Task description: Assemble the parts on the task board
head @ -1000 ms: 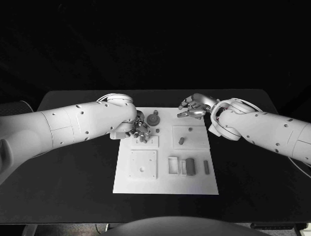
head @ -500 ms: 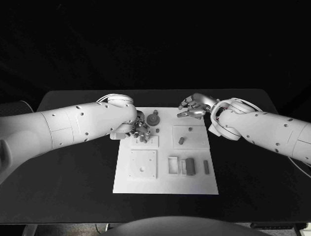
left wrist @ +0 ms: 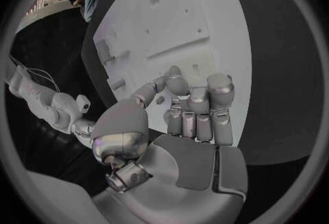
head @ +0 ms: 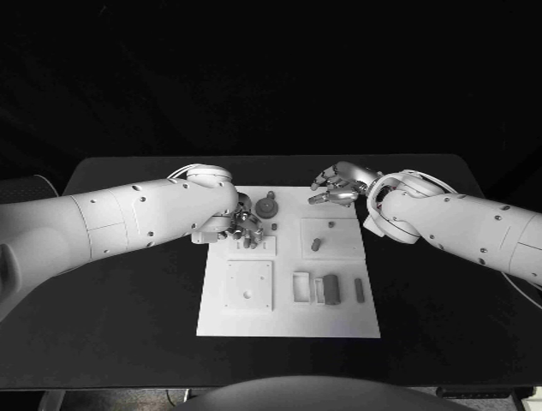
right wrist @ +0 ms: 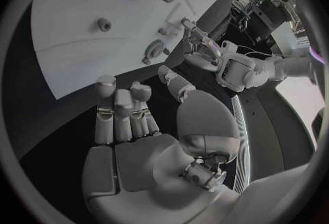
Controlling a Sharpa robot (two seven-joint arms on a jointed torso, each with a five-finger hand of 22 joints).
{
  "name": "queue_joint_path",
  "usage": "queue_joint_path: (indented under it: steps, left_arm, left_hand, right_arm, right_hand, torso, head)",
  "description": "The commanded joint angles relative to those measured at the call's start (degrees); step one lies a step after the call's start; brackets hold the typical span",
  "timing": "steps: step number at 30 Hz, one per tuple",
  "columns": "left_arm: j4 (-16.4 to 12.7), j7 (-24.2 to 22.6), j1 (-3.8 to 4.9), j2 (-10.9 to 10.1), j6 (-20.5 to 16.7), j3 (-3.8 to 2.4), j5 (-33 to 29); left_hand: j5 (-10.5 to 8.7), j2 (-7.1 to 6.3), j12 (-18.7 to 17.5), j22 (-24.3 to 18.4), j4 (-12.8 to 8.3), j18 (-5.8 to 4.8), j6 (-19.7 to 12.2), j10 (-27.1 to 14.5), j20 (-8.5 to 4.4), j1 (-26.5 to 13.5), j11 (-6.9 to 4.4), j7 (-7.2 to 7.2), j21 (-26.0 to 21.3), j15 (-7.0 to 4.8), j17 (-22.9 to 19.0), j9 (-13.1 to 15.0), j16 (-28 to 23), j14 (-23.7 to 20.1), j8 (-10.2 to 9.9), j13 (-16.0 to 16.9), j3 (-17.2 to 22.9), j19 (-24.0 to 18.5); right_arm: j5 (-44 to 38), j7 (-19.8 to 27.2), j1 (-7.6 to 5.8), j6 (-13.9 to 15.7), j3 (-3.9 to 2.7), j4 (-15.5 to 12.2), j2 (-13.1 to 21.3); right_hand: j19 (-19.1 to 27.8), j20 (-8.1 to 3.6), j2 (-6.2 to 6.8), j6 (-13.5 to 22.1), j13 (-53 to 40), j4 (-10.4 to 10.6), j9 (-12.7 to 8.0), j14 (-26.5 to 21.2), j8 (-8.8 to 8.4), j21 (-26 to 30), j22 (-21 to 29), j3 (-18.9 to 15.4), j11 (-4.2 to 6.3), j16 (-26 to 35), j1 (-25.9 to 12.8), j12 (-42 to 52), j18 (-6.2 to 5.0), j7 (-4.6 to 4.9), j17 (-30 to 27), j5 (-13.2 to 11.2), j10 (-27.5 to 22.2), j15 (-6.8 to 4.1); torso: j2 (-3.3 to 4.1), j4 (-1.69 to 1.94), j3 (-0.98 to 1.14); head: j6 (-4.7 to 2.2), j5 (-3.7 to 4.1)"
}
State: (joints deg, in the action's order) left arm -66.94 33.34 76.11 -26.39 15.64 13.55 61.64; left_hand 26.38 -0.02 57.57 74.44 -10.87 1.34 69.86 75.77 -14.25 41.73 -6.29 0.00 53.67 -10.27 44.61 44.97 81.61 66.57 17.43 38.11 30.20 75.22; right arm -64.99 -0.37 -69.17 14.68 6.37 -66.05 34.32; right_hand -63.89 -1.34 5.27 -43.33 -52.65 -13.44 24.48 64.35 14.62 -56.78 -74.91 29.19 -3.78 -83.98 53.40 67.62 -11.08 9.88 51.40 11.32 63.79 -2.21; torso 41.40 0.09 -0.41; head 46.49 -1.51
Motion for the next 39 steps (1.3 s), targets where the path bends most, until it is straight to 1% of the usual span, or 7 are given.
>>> queue_joint_path:
  steps: [1,4,7,17,27,34,39]
  left_arm:
    - [-0.04,0.08,-0.02,0.01,-0.17,-0.01,0.02]
    - [0.01,0.08,-0.02,0.00,-0.24,-0.01,0.02]
    - [0.08,0.02,-0.03,0.00,-0.21,-0.01,0.00]
    - [0.02,-0.08,-0.03,-0.07,0.04,-0.01,-0.23]
    - [-0.26,-0.07,-0.04,-0.25,0.69,-0.01,-0.66]
    - [-0.53,-0.09,-0.07,-0.37,1.54,-0.01,-1.09]
    - [-0.64,-0.02,-0.07,-0.45,1.67,-0.01,-1.32]
  left_hand:
    - [-0.58,-0.48,-0.36,-0.09,0.28,4.85,-0.41,-0.18,-0.06,-0.91,0.15,0.18,-0.27,-1.37,0.08,-0.12,-0.31,0.81,-0.19,0.09,-0.39,-0.34]
    - [-1.47,-1.21,-0.44,-0.10,0.86,4.90,-0.48,-0.25,-0.13,-1.34,0.14,0.18,-0.33,-1.40,0.13,-0.12,-0.39,0.76,-0.21,0.14,-0.61,-0.42]
    - [-1.97,-1.28,-0.47,-0.10,1.16,4.93,-0.51,-0.26,-0.17,-1.44,0.13,0.18,-0.36,-1.42,0.16,-0.12,-0.41,0.74,-0.22,0.18,-0.61,-0.44]
    - [-2.21,-1.17,-0.49,-0.08,1.31,4.96,-0.52,-0.27,-0.22,-1.36,0.12,0.16,-0.36,-1.44,0.21,-0.11,-0.42,0.73,-0.21,0.22,-0.51,-0.47]
    - [-1.87,-0.57,-0.49,0.02,0.59,4.97,-0.53,-0.24,-0.27,-0.52,0.12,0.16,-0.26,-1.45,0.34,-0.07,-0.40,0.71,-0.17,0.33,-0.26,-0.49]
    - [-1.74,0.07,-0.52,0.13,-0.79,4.91,-0.53,-0.22,-0.24,0.62,0.14,0.18,-0.16,-1.40,0.47,-0.03,-0.39,0.70,-0.12,0.44,-0.12,-0.53]
    - [-1.65,0.17,-0.54,0.15,-1.14,4.87,-0.54,-0.22,-0.22,0.88,0.16,0.19,-0.15,-1.38,0.50,-0.03,-0.40,0.69,-0.12,0.47,-0.12,-0.54]
  right_arm:
    - [-0.28,0.29,0.01,-0.74,-0.01,-0.01,-0.01]
    - [-0.28,0.29,0.01,-0.77,-0.01,0.01,-0.03]
    - [-0.28,0.30,0.01,-0.76,-0.01,0.01,-0.04]
    - [-0.28,0.29,0.01,-0.73,-0.01,0.04,-0.04]
    - [-0.28,0.30,0.01,-0.73,-0.01,0.03,-0.07]
    - [-0.28,0.30,0.01,-0.71,-0.01,0.01,-0.05]
    - [-0.28,0.30,0.01,-0.71,-0.01,-0.01,-0.02]
  right_hand:
    - [0.12,-0.43,0.09,0.10,0.07,0.40,-0.06,-0.12,0.23,0.40,-0.49,0.05,0.09,-0.23,-0.49,0.28,-3.92,0.40,-0.05,0.28,-0.36,-0.25]
    - [0.12,-0.43,0.09,0.11,0.07,0.41,-0.06,-0.11,0.23,0.40,-0.49,0.04,0.09,-0.23,-0.50,0.28,-3.92,0.41,-0.05,0.28,-0.36,-0.25]
    - [0.12,-0.43,0.09,0.12,0.08,0.41,-0.06,-0.11,0.23,0.40,-0.49,0.04,0.09,-0.23,-0.51,0.28,-3.92,0.41,-0.05,0.28,-0.36,-0.25]
    - [0.11,-0.43,0.08,0.13,0.08,0.43,-0.07,-0.11,0.23,0.39,-0.50,0.04,0.09,-0.24,-0.53,0.30,-3.92,0.41,-0.06,0.28,-0.36,-0.25]
    - [0.10,-0.43,0.07,0.15,0.09,0.44,-0.08,-0.11,0.22,0.39,-0.50,0.04,0.08,-0.25,-0.53,0.31,-3.92,0.41,-0.06,0.28,-0.36,-0.24]
    - [0.10,-0.44,0.07,0.16,0.09,0.45,-0.08,-0.10,0.22,0.39,-0.50,0.05,0.08,-0.25,-0.53,0.31,-3.92,0.41,-0.06,0.28,-0.36,-0.24]
    - [0.10,-0.44,0.06,0.16,0.10,0.45,-0.09,-0.10,0.23,0.39,-0.51,0.05,0.08,-0.26,-0.54,0.32,-3.92,0.41,-0.06,0.28,-0.36,-0.24]
  torso:
    - [0.00,0.00,-0.02]
    - [0.00,-0.01,-0.01]
    - [0.00,0.00,-0.02]
    - [0.00,0.00,-0.02]
    - [-0.01,0.00,-0.02]
    - [0.00,0.00,-0.02]
    - [0.00,-0.01,0.00]
  head:
    - [-0.01,-0.01]
    - [-0.01,-0.01]
    - [-0.01,0.00]
    - [0.03,-0.05]
    - [0.04,-0.08]
    - [0.07,-0.08]
    - [0.11,-0.09]
